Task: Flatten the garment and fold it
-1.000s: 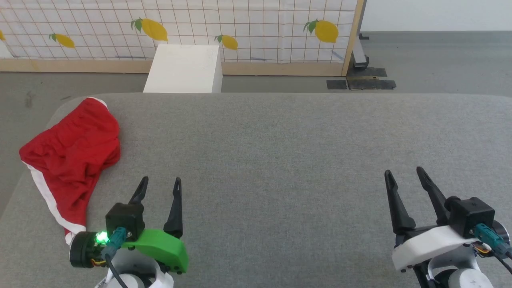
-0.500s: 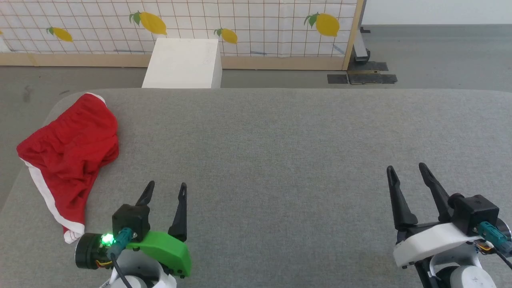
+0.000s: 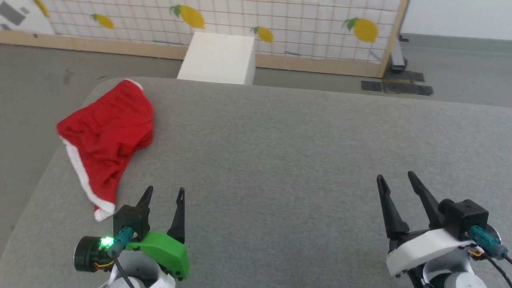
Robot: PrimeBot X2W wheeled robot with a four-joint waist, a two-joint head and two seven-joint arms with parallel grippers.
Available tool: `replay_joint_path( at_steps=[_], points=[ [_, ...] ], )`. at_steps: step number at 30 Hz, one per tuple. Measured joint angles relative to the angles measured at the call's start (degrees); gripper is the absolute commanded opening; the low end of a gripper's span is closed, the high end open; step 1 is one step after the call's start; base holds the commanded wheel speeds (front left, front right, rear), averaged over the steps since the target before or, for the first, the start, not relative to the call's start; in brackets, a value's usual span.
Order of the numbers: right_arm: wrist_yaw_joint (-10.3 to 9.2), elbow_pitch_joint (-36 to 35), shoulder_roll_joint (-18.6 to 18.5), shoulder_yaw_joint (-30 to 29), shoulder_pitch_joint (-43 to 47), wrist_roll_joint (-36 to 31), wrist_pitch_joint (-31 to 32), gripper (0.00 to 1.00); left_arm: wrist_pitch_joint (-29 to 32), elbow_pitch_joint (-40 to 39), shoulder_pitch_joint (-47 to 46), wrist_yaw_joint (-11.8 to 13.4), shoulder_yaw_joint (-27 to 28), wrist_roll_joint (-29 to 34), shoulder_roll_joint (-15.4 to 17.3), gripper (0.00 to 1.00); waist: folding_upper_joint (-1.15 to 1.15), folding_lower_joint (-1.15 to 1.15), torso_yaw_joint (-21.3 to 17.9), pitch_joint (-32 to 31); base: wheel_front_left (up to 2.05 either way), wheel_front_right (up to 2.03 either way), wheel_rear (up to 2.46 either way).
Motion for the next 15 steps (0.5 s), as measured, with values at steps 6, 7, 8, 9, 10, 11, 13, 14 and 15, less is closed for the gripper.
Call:
replay_joint_path(
  at_steps=[6, 7, 8, 9, 10, 11, 13, 14, 15],
  points=[
    [0.00, -0.4, 0.0, 0.9, 1.1, 0.9, 0.8, 1.00, 0.5, 0.4, -0.2, 0.4, -0.3, 0.3, 0.9, 1.00, 0.00, 0.00, 4.4, -0.4, 0.00, 0.00, 0.00],
    [0.00, -0.5, 0.0, 1.0, 1.2, 1.1, 1.0, 1.00, 0.5, 0.5, -0.3, 0.5, -0.4, 0.4, 0.9, 1.00, 0.00, 0.00, 5.3, -0.5, 0.00, 0.00, 0.00],
    [0.00, -0.5, 0.0, 1.1, 1.2, 1.1, 1.1, 1.00, 0.5, 0.5, -0.3, 0.5, -0.4, 0.6, 1.0, 1.00, 0.00, 0.00, 6.0, -0.5, 0.00, 0.00, 0.00],
    [0.00, -0.6, 0.0, 1.2, 1.2, 1.2, 1.2, 1.00, 0.5, 0.6, -0.4, 0.6, -0.5, 0.8, 1.1, 1.00, 0.00, 0.00, 6.8, -0.6, 0.00, 0.00, 0.00],
    [0.00, -0.7, 0.0, 1.1, 1.3, 1.5, 1.3, 1.00, 0.5, 0.7, -0.5, 0.7, -0.5, 1.1, 1.2, 1.00, 0.00, 0.00, 7.6, -0.7, 0.00, 0.00, 0.00],
    [0.00, -0.8, 0.0, 1.3, 1.4, 1.7, 1.5, 1.00, 0.5, 0.7, -0.5, 0.7, -0.6, 1.3, 1.3, 1.00, 0.00, 0.00, 8.3, -0.7, 0.00, 0.00, 0.00],
    [0.00, -0.9, 0.0, 1.5, 1.5, 2.0, 1.5, 1.00, 0.6, 0.9, -0.6, 0.9, -0.7, 1.5, 1.4, 1.00, 0.00, 0.00, 9.9, -0.8, 0.00, 0.00, 0.00],
    [0.00, -0.9, 0.0, 1.8, 1.7, 2.0, 1.7, 1.00, 0.6, 0.9, -0.6, 0.9, -0.8, 1.6, 1.5, 1.00, 0.00, 0.00, 10.7, -0.9, 0.00, 0.00, 0.00],
    [0.00, -1.0, 0.1, 1.9, 1.9, 2.0, 1.8, 1.00, 0.6, 0.9, -0.6, 1.1, -0.8, 1.6, 1.5, 1.00, 0.00, 0.00, 11.3, -0.9, 0.00, 0.00, 0.00]
  ],
)
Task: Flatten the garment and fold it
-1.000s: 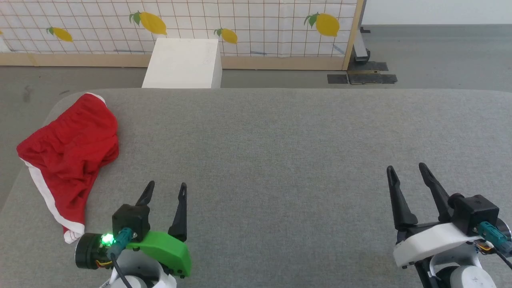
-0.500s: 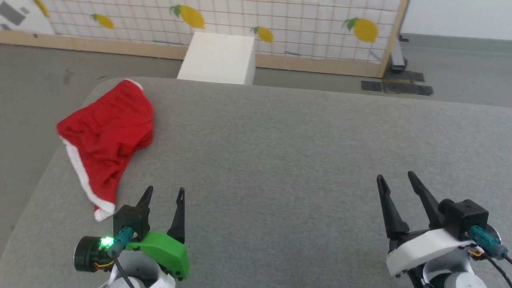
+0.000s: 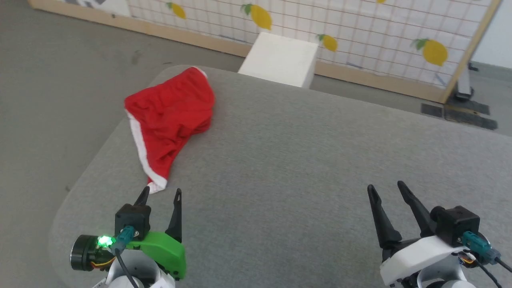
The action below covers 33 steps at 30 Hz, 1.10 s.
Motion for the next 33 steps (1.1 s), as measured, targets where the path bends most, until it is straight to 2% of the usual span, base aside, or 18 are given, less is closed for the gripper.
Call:
replay_joint_path(
  at_steps=[9, 16, 24, 33],
  points=[
    [0.00, -0.7, 0.0, 0.5, 0.9, 0.5, 0.2, 1.00, 0.0, 0.1, -0.2, 0.2, -1.2, 0.1, 0.2, 1.00, 0.00, 0.00, 5.3, -0.2, 0.00, 0.00, 0.00],
    [0.00, -1.1, 0.1, 0.7, 1.6, 0.5, 0.7, 1.00, -0.1, 0.5, -0.2, 0.6, -1.9, 0.3, 0.2, 1.00, 0.00, 0.00, 7.7, 0.0, 0.00, 0.00, 0.00],
    [0.00, -1.4, 0.1, 1.0, 1.8, 0.6, 0.8, 1.00, 0.0, 0.8, -0.3, 0.6, -2.2, 0.0, 0.1, 1.00, 0.00, 0.00, 8.6, 0.2, 0.00, 0.00, 0.00],
    [0.00, -2.4, 0.1, 1.1, 1.8, 0.4, 1.5, 1.00, 2.4, 0.6, -0.7, 0.5, -2.0, -1.6, 0.5, 1.00, 0.00, 0.00, 7.3, 1.4, 0.00, 0.00, 0.00]
  ],
)
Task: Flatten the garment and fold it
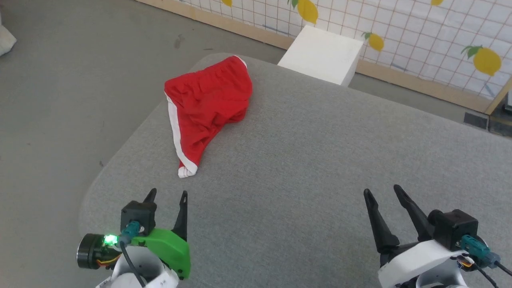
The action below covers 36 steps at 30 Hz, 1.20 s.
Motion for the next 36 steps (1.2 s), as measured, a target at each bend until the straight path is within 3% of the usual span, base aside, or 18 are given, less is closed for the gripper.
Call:
replay_joint_path(
  at_steps=[8, 20, 29, 36],
  points=[
    [0.00, -4.7, -2.4, 0.0, -0.8, -1.2, 2.4, 1.00, 9.8, 3.7, -9.6, -4.4, -1.3, -2.4, 1.5, 1.00, 0.00, 0.00, -1.8, 4.7, 0.00, 0.00, 0.00],
    [0.00, -14.6, -7.0, -2.3, -4.0, -2.1, 5.5, 1.00, 22.1, 20.8, -37.3, -8.8, 1.1, -8.7, 6.2, 1.00, 0.00, 0.01, -5.8, 16.4, 0.00, 0.00, 0.00],
    [0.00, -17.5, -7.5, -3.6, -4.3, -2.6, 5.8, 1.00, 35.2, 27.7, -49.7, -9.6, -1.6, -21.0, 12.0, 1.00, 0.00, 0.01, -9.2, 23.7, 0.00, 0.00, 0.00],
    [0.00, -18.4, -7.4, -3.8, -5.1, -3.2, 5.8, 1.00, 37.9, 30.3, -50.5, -9.8, -4.5, -27.2, 15.9, 1.00, 0.00, 0.01, -11.3, 27.9, 0.00, 0.00, 0.00]
  ],
)
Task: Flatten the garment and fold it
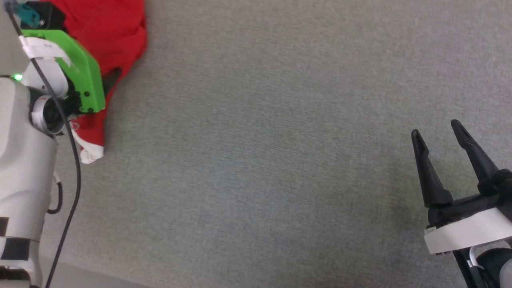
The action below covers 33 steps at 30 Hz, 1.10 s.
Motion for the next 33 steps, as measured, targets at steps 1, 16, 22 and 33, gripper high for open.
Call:
replay_joint_path(
  at_steps=[1, 16, 22, 33],
  points=[
    [0.00, -0.1, 0.1, 0.0, 0.0, 0.0, 0.0, 1.00, -0.1, 0.4, 0.0, 0.0, -0.2, -0.1, 0.4, 1.00, 0.00, 0.00, -0.3, 0.5, 0.00, 0.00, 0.00],
    [0.00, -1.1, 0.6, -1.1, 0.9, -1.0, -0.3, 1.00, -6.9, 4.0, -0.8, -0.1, -4.4, -2.0, 2.5, 0.00, 0.00, -0.01, -1.1, 3.3, 0.00, 0.00, 0.00],
    [0.00, -0.4, 0.8, -0.5, 1.1, -1.0, 0.0, 1.00, -14.8, 4.9, -0.8, -0.1, -6.6, -1.4, 2.5, 0.00, 0.00, 0.00, -0.6, 1.6, 0.00, 0.00, 0.00],
    [0.00, 4.5, 1.5, 1.1, 1.4, -0.3, -0.5, 1.00, -32.5, 4.0, -2.8, -0.1, -4.5, 0.7, 2.9, 0.00, 0.00, -0.01, -0.5, -5.8, 0.00, 0.00, 0.00]
  ],
)
